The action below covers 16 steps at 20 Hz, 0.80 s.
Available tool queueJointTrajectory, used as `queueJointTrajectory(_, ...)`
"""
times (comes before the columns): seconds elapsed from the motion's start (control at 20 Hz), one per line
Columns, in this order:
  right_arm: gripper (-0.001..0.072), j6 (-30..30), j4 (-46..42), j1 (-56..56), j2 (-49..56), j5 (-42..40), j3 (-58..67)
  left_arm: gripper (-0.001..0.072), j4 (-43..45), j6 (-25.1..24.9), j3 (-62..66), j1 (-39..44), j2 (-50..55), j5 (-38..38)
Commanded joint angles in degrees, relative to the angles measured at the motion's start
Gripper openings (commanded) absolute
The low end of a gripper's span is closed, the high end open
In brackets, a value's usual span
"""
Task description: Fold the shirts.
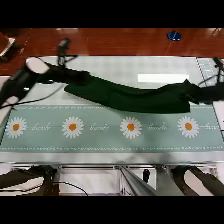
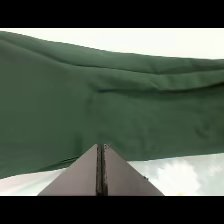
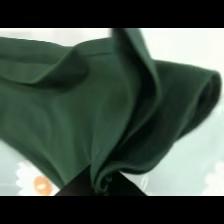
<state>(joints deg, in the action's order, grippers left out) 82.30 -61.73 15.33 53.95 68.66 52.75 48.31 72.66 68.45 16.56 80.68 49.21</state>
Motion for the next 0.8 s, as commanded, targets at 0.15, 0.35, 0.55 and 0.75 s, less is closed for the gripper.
queueJointTrajectory(0.15, 0.0030, 7.21, 0.37, -0.09, -27.93, 6.64, -9.07, 0.0020, -9.44, 0.76, 3.63, 18.05, 12.96, -3.21)
queueJointTrajectory(0.35, 0.0029, 8.98, 1.84, -0.09, -32.98, 10.49, -9.07, 0.0020, -10.01, 4.87, 11.41, 25.90, 21.27, -1.88)
queueJointTrajectory(0.55, 0.0029, 6.82, 9.35, -0.09, -33.18, 8.37, -9.03, 0.0020, -14.29, 9.42, 16.22, 31.93, 27.08, 0.76)
queueJointTrajectory(0.75, 0.0030, 6.84, 9.20, -0.09, -33.16, 7.63, -9.03, 0.0020, -15.23, 5.81, 19.26, 33.97, 28.17, 6.38)
